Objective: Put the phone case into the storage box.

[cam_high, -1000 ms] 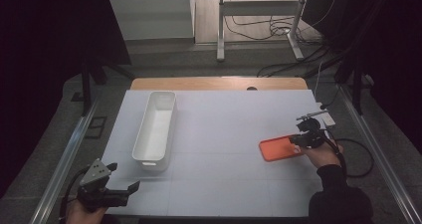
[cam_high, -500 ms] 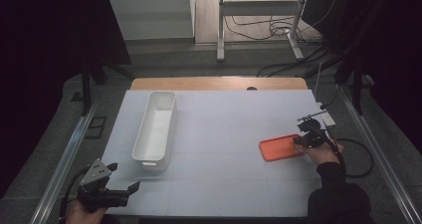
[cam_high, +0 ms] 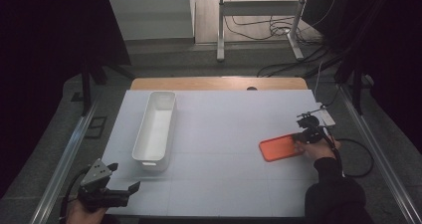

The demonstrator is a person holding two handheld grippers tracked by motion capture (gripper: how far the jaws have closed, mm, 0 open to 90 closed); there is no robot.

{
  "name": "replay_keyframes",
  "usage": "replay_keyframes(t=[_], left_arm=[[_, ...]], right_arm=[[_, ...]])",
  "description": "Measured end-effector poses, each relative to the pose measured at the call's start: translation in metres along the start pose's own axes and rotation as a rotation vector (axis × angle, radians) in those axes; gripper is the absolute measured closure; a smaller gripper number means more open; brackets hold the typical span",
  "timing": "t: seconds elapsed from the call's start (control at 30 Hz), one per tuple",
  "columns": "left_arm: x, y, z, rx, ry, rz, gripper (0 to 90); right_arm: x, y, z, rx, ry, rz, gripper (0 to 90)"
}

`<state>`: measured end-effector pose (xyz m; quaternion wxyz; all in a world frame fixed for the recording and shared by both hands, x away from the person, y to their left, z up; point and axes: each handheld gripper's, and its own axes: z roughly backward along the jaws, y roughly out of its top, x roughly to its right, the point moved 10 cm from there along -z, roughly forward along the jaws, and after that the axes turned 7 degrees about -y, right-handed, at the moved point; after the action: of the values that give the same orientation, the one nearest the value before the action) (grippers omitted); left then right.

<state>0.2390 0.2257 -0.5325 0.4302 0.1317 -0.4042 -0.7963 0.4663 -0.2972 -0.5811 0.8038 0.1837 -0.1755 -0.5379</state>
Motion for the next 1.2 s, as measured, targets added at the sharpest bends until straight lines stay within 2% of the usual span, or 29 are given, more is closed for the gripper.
replay_keyframes(t=[0.27, 0.53, 0.7, 0.87, 0.97, 1.1, 1.2], left_arm=[[0.000, 0.000, 0.000, -0.002, 0.001, 0.000, 3.7], [0.000, 0.000, 0.000, -0.003, 0.002, -0.001, 3.8], [0.000, 0.000, 0.000, -0.004, 0.002, -0.001, 3.9], [0.000, 0.000, 0.000, -0.004, 0.002, -0.001, 3.9], [0.000, 0.000, 0.000, -0.004, 0.002, -0.002, 3.9], [0.000, 0.000, 0.000, -0.004, 0.002, -0.002, 4.0], [0.000, 0.000, 0.000, -0.005, 0.002, -0.003, 4.0]], right_arm=[[-0.008, 0.009, -0.005, 0.013, 0.011, 0.018, 88.8], [-0.029, 0.020, -0.010, 0.022, 0.043, 0.055, 88.8], [-0.041, 0.025, -0.010, 0.034, 0.070, 0.062, 88.9], [-0.049, 0.028, -0.009, 0.038, 0.070, 0.084, 88.9], [-0.049, 0.029, -0.010, 0.035, 0.050, 0.087, 88.8], [-0.038, 0.027, -0.011, 0.022, 0.004, 0.065, 88.8], [-0.035, 0.026, -0.013, 0.018, 0.005, 0.053, 88.8]])
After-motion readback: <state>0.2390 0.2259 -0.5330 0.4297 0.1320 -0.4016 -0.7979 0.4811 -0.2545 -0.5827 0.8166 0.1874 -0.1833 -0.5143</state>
